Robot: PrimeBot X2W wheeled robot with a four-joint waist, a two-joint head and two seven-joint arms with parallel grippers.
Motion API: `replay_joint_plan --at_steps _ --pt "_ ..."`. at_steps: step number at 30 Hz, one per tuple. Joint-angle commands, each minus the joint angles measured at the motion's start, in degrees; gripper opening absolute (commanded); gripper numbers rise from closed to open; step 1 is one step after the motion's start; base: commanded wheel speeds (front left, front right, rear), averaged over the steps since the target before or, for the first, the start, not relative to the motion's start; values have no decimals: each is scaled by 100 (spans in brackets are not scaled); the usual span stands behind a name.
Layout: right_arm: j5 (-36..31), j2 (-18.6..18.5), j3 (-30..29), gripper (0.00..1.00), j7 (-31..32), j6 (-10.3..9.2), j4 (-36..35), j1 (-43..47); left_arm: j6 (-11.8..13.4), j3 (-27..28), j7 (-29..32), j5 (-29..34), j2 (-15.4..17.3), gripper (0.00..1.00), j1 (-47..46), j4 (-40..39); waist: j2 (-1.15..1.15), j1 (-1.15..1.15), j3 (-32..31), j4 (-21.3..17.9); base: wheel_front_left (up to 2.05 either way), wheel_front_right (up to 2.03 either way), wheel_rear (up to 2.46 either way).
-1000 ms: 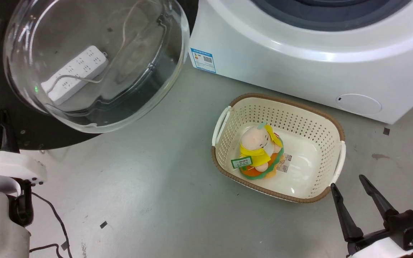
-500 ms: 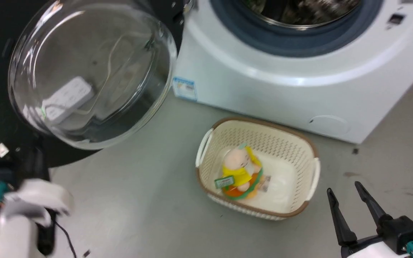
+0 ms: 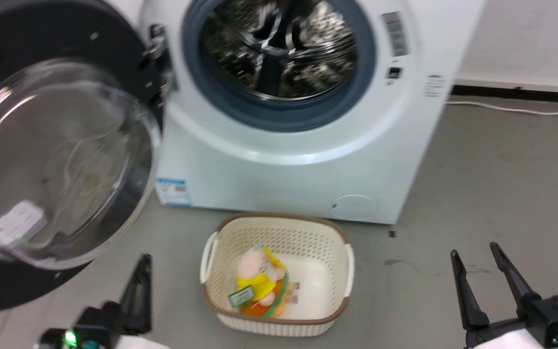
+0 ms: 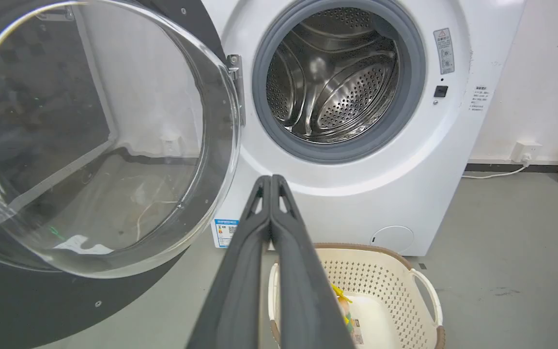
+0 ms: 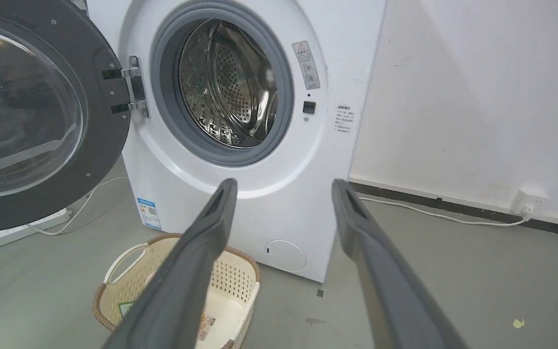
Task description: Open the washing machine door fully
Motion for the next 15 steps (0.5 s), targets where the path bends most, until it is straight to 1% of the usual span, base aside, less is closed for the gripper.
replay_joint_plan --at_steps 1,2,3,10,15 --pt "-52 30 -8 100 -23 5 -39 96 46 -54 -23 90 -51 13 116 -35 0 1 -221 -288 0 0 0" --pt "-51 33 -4 100 -23 5 -54 122 73 -91 -23 144 -86 75 174 -51 0 1 -234 -330 0 0 0" --pt "-48 36 -2 100 -23 5 -63 148 90 -143 -23 192 -124 100 233 -42 0 1 -248 -368 0 0 0" --pt "70 45 47 100 -24 5 -9 348 255 -385 -24 315 -362 100 486 -20 0 1 -314 -496 0 0 0" --pt "116 45 117 100 -24 5 98 401 252 -440 -24 312 -421 100 557 83 0 1 -351 -487 0 0 0"
